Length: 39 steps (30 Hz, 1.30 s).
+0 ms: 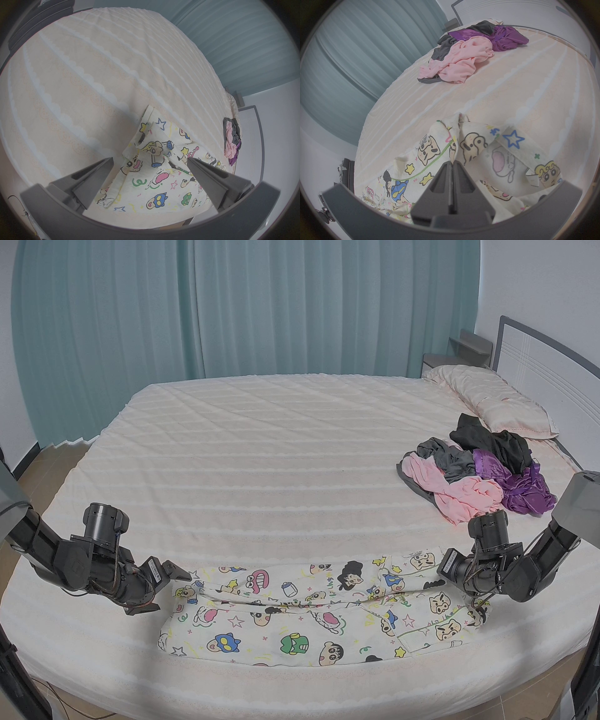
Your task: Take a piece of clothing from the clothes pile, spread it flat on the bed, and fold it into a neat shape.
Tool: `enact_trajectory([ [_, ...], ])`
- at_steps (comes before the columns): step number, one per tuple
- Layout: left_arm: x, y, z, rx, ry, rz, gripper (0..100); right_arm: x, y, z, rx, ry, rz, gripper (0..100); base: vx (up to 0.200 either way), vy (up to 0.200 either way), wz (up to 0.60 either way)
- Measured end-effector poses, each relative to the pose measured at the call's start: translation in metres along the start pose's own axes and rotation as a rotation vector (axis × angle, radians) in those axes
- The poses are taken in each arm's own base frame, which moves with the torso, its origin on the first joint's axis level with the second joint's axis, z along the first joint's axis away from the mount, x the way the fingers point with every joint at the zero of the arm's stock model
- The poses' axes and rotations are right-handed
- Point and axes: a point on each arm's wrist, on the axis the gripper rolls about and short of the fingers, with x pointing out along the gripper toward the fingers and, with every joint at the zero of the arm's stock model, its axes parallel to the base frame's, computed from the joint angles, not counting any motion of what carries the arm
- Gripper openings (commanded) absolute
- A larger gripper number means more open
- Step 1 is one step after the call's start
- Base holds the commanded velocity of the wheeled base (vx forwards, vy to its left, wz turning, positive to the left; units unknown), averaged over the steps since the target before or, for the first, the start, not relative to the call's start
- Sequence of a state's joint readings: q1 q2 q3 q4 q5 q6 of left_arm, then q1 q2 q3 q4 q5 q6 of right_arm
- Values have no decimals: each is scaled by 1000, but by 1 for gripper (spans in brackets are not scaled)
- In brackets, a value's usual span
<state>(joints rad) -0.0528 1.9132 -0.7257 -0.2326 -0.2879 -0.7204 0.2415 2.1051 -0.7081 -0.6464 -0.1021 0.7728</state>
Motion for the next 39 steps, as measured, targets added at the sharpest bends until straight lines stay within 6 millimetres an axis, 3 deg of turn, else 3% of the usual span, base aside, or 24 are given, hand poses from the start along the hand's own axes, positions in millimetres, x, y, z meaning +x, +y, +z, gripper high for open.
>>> enact_trajectory([
  [3,0,0,0,0,-1,0,100,-2,-2,0,2,0,-6,0,0,0,0],
  [4,0,0,0,0,-2,0,100,-3,-3,-1,2,1,-8,100,0,0,0],
  [14,-1,-2,3,6,-18,-2,100,-10,-9,-5,1,14,-20,100,0,0,0],
  [24,8,-20,27,49,-82,-34,100,-30,-7,-7,4,5,6,100,0,0,0],
  [31,26,-16,29,209,-52,-6,100,-36,-4,-10,-6,8,20,100,0,0,0],
  [39,34,-8,27,354,49,-108,100,-37,-3,-12,-12,12,25,100,0,0,0],
])
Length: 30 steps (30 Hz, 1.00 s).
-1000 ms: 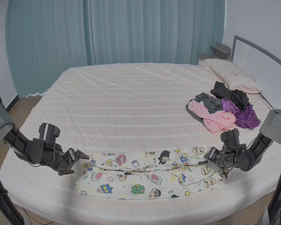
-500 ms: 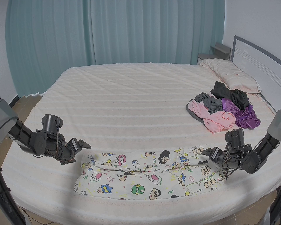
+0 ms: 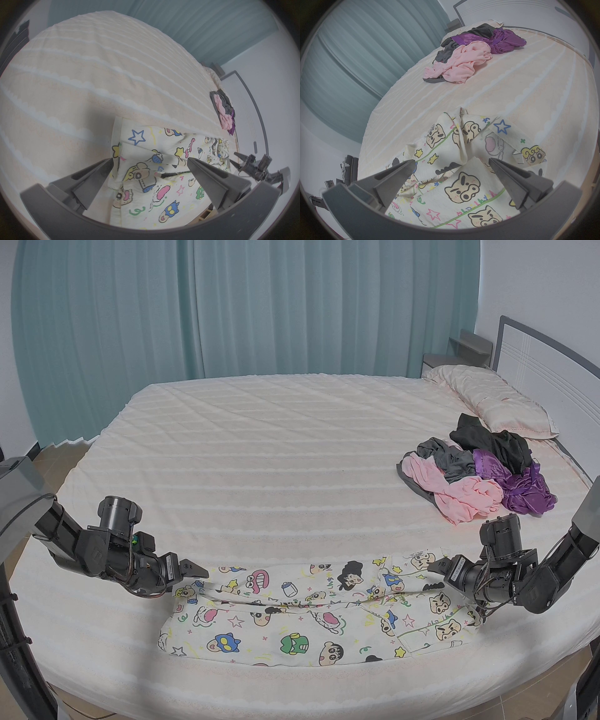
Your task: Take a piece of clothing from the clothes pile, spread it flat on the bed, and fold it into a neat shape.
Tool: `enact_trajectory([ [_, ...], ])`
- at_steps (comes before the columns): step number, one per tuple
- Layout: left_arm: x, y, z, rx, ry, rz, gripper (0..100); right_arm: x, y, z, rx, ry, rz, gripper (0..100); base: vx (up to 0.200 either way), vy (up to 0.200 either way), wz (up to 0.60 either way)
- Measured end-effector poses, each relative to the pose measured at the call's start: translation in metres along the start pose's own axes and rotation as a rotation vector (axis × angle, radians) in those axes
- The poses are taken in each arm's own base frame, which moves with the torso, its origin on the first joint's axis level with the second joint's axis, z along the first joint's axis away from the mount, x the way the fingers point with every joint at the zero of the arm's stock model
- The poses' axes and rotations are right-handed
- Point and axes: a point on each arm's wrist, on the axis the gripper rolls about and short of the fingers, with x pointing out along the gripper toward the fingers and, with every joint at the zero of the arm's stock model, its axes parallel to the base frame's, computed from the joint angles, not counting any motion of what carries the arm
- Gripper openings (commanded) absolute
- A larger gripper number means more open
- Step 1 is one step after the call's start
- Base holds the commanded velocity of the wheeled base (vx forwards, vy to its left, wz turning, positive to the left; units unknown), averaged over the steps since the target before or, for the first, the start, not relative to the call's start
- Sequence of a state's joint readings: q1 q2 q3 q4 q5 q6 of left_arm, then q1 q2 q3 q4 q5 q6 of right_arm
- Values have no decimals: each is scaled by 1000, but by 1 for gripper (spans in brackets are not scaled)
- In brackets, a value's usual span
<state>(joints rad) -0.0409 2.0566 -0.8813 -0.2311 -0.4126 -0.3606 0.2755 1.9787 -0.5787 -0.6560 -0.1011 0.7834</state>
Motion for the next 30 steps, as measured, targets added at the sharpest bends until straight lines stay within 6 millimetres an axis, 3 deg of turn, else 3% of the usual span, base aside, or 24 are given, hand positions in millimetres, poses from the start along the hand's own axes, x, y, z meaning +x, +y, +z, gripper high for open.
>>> enact_trajectory([
  [30,-3,1,-2,138,0,-1,100,-1,4,-7,-22,16,10,100,0,0,0],
])
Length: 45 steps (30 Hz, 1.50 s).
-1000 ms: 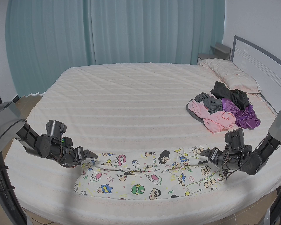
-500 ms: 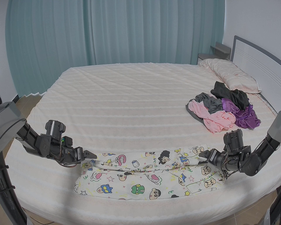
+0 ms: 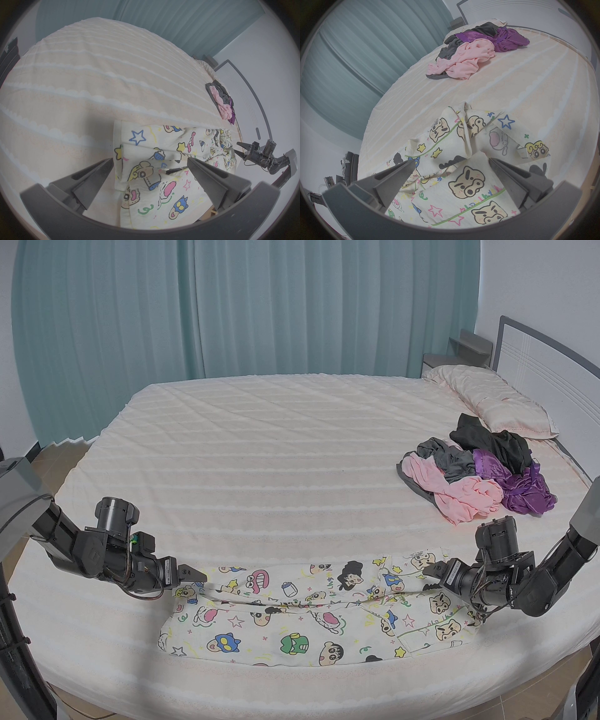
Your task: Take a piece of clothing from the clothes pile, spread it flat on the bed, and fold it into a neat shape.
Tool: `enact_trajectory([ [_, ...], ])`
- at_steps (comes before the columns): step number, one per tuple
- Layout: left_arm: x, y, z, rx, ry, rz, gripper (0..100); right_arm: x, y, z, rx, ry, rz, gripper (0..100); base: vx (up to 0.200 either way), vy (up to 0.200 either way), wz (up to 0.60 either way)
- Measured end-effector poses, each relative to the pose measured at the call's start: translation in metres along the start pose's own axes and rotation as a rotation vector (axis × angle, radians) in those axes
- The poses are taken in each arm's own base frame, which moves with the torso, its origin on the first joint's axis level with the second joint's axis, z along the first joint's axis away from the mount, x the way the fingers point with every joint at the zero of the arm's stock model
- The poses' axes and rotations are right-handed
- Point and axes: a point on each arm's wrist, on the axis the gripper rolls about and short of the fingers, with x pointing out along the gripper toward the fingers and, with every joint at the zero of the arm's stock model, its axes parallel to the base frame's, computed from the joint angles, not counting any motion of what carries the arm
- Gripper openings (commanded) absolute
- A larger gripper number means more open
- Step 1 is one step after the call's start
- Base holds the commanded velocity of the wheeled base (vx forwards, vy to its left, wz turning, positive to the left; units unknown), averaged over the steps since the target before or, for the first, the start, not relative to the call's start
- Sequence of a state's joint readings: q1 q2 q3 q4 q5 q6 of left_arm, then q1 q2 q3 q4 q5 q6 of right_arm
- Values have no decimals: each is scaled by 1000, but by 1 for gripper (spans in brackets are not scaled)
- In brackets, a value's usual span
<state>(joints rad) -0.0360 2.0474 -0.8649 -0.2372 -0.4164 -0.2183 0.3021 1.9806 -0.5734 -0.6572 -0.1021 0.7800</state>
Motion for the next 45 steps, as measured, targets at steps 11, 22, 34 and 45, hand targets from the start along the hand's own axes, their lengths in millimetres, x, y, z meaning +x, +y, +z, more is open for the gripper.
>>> enact_trajectory([
  [11,2,-8,4,39,-43,-41,100,0,0,-2,1,6,-1,100,0,0,0],
  [22,5,-10,2,41,-26,-41,0,0,0,0,-3,-10,-8,100,0,0,0],
  [34,3,-4,-2,27,-29,5,0,-7,16,15,-63,-67,47,100,0,0,0],
  [45,-7,-11,9,59,-102,-10,0,22,40,13,-134,-26,34,100,0,0,0],
])
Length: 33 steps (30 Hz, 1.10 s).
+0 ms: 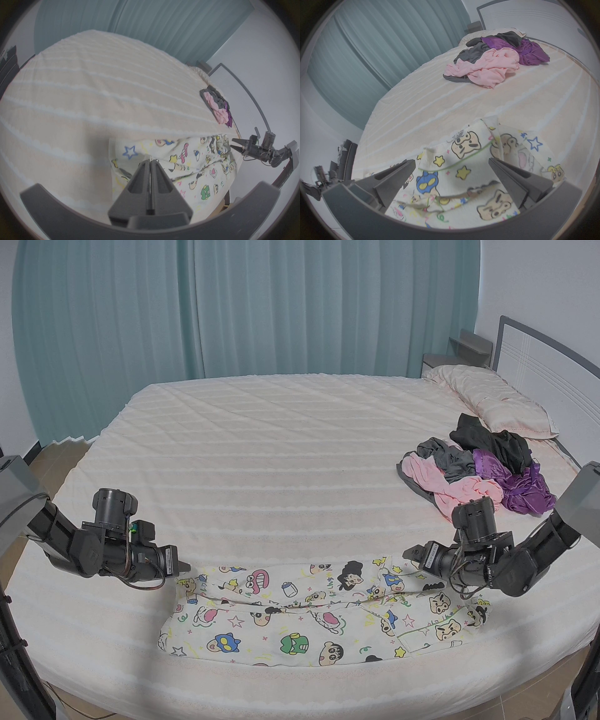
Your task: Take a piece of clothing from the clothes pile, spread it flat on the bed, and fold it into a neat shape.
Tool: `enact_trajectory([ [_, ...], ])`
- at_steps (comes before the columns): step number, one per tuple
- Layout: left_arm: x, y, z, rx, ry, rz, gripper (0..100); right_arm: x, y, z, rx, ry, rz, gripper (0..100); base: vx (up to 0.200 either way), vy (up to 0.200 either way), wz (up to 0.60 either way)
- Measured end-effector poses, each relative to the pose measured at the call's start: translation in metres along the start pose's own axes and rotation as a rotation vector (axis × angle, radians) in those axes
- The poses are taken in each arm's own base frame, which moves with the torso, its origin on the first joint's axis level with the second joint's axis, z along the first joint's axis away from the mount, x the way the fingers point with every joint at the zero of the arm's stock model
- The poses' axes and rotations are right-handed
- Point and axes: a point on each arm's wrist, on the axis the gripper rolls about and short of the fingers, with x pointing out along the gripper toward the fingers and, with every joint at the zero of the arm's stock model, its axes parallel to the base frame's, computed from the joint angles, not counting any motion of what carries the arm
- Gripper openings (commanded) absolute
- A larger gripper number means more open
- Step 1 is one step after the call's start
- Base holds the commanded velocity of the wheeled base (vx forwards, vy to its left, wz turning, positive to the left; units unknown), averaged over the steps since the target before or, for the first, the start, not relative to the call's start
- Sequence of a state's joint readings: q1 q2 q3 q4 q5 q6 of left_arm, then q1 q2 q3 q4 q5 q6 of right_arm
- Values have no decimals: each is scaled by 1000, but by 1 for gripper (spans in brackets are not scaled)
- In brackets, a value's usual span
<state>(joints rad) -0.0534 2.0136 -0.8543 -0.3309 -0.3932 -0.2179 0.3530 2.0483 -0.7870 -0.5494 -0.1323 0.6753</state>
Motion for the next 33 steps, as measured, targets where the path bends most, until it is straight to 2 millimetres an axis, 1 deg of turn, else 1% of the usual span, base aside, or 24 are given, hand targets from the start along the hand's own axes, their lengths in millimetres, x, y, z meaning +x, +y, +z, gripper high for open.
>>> enact_trajectory([
  [4,-3,-3,11,27,-69,-16,0,19,8,0,-29,-16,-42,100,0,0,0],
  [11,-5,-7,22,54,-144,-44,0,47,8,-5,-51,-16,-98,100,0,0,0],
  [14,-6,-6,26,66,-185,-53,0,54,6,-9,-52,-11,-115,100,0,0,0],
  [19,-10,-2,28,92,-275,-62,0,60,4,-13,-51,-1,-129,100,0,0,0],
  [24,-12,7,15,83,-282,-50,0,62,3,-15,-50,4,-134,100,0,0,0],
  [33,-21,23,-22,25,-204,-3,0,63,1,-16,-36,6,-137,100,0,0,0],
])
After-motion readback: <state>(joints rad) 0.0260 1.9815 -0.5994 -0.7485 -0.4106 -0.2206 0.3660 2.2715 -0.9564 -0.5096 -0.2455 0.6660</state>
